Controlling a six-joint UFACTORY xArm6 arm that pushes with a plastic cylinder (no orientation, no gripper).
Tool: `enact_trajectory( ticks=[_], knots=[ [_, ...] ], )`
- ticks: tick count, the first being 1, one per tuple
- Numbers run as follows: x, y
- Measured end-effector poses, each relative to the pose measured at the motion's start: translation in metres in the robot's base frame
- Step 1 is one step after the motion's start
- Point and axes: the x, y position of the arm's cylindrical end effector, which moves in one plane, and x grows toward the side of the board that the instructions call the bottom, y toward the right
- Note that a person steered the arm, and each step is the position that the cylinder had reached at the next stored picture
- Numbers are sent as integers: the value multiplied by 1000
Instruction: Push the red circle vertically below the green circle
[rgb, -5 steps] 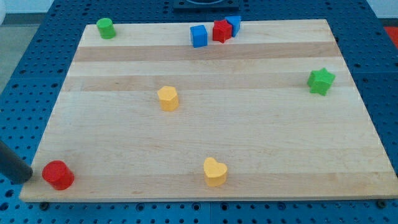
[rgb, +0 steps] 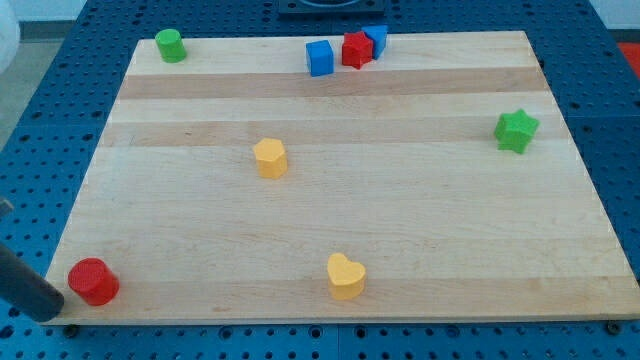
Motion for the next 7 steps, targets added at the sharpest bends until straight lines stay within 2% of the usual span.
enact_trajectory(
  ticks=[4, 7],
  knots=[
    [0, 40],
    [-12, 43]
  ],
)
